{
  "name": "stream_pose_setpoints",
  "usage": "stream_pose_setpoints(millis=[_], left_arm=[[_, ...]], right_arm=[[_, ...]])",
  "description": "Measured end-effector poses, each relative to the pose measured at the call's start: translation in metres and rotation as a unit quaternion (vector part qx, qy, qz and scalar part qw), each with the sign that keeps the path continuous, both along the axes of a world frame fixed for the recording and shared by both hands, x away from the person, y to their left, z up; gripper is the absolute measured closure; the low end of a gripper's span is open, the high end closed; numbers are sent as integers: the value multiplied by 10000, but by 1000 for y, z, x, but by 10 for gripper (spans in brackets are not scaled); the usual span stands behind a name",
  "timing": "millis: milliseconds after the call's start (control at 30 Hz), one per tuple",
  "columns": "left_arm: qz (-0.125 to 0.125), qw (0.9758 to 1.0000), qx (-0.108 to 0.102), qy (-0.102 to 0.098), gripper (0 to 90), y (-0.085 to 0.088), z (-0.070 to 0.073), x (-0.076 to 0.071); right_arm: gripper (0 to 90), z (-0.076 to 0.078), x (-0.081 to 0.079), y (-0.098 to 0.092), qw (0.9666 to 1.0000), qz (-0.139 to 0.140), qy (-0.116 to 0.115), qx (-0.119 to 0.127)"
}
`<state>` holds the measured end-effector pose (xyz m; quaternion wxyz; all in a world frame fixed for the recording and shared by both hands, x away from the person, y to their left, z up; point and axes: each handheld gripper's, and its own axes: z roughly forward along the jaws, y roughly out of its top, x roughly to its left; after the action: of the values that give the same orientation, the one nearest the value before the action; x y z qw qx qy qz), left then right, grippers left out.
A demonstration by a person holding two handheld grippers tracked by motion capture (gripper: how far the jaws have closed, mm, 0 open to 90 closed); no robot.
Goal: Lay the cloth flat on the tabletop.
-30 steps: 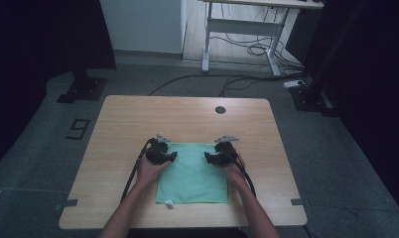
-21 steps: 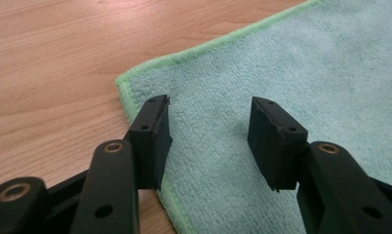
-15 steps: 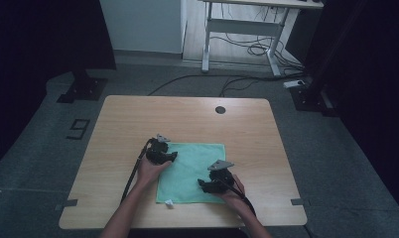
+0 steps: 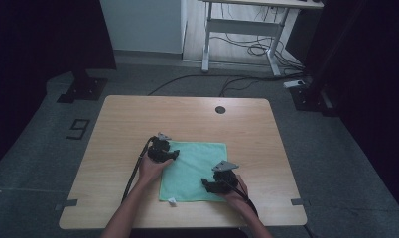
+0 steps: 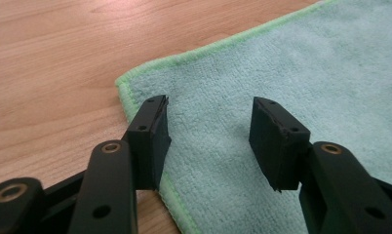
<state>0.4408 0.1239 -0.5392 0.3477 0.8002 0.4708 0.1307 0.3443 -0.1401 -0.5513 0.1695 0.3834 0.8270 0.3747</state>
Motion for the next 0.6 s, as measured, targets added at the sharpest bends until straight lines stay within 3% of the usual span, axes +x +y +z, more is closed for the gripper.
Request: stream_pose_setpoints(millis=[133, 200, 300, 600], left_arm=[[48, 9998, -164, -100, 492, 4, 5, -4], [31, 9997, -138, -186, 492, 6, 10, -6], [62, 9995, -115, -301, 490, 11, 16, -7], [206, 9990, -162, -359, 488, 27, 23, -8]], right_arm=[[298, 7, -6, 2, 9995, 46, -111, 292], [299, 12, -11, 6, 9988, 154, -165, 440], [298, 18, -17, 18, 9978, 331, -249, 520], [296, 24, -29, 49, 9944, 720, -260, 726]])
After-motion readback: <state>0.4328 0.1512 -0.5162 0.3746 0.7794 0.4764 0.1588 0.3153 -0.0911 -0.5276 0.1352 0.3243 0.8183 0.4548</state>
